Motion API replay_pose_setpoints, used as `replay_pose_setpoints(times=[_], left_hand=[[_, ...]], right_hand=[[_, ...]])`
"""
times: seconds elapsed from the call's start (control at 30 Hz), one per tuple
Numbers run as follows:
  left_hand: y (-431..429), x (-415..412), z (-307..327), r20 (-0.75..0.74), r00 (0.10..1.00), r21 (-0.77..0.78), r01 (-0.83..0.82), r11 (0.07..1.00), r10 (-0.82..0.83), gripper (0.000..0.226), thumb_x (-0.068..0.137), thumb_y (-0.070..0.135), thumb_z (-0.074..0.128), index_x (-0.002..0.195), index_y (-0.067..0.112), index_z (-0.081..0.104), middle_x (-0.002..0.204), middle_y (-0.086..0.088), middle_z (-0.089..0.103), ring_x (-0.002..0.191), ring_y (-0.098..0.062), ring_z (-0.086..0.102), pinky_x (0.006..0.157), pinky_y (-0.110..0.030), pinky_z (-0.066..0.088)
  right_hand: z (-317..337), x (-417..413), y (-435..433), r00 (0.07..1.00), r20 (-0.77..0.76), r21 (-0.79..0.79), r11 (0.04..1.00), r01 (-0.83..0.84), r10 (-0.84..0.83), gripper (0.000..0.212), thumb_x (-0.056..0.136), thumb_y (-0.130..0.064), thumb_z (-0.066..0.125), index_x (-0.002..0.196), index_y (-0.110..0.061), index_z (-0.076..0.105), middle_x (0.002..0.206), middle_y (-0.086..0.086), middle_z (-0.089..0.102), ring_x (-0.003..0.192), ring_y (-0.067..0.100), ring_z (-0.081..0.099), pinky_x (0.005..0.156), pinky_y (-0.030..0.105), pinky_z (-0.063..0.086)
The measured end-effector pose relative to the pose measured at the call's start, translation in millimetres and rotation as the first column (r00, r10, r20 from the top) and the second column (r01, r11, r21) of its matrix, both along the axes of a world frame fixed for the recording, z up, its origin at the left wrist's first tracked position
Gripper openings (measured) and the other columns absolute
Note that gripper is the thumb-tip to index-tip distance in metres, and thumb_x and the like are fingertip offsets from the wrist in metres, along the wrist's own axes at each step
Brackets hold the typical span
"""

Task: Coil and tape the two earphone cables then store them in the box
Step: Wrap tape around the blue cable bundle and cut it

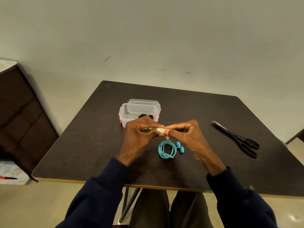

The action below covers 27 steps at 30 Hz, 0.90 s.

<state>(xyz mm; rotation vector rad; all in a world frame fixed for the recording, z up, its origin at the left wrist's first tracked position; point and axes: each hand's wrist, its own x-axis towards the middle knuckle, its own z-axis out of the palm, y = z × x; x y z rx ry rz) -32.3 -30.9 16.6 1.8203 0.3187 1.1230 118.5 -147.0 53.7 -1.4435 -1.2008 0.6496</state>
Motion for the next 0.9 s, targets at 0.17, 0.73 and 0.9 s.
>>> replay_pose_setpoints(times=[0.17,0.73,0.9], left_hand=[[2,-2,0,0.059,0.998,-0.017,0.008,1.000,-0.007,0.013,0.078,0.013,0.082,0.090,0.014,0.081,0.089,-0.003,0.076,0.088,-0.024,0.071,0.081,-0.036,0.060],[9,-5,3,0.032,0.999,0.072,0.040,0.997,-0.043,0.021,0.078,0.002,0.080,0.099,0.004,0.079,0.097,-0.010,0.075,0.095,-0.022,0.070,0.087,-0.030,0.058],[13,-7,2,0.088,0.996,0.004,0.015,1.000,-0.015,0.023,0.074,-0.004,0.081,0.097,-0.003,0.077,0.095,-0.014,0.076,0.093,-0.024,0.071,0.088,-0.036,0.058]], right_hand=[[4,1,-1,0.999,-0.004,-0.015,0.998,-0.054,0.054,0.030,0.091,0.001,0.064,0.091,-0.026,0.078,0.078,0.003,0.078,0.080,0.017,0.075,0.079,0.021,0.057],[-1,3,-1,0.992,-0.080,0.017,0.995,-0.101,0.102,0.023,0.081,-0.022,0.074,0.101,-0.012,0.078,0.085,0.012,0.077,0.085,0.025,0.075,0.083,0.029,0.058],[-3,2,3,0.991,-0.101,0.030,0.996,-0.088,0.090,0.022,0.080,-0.020,0.075,0.098,-0.005,0.078,0.080,0.014,0.076,0.075,0.022,0.073,0.077,0.026,0.057]])
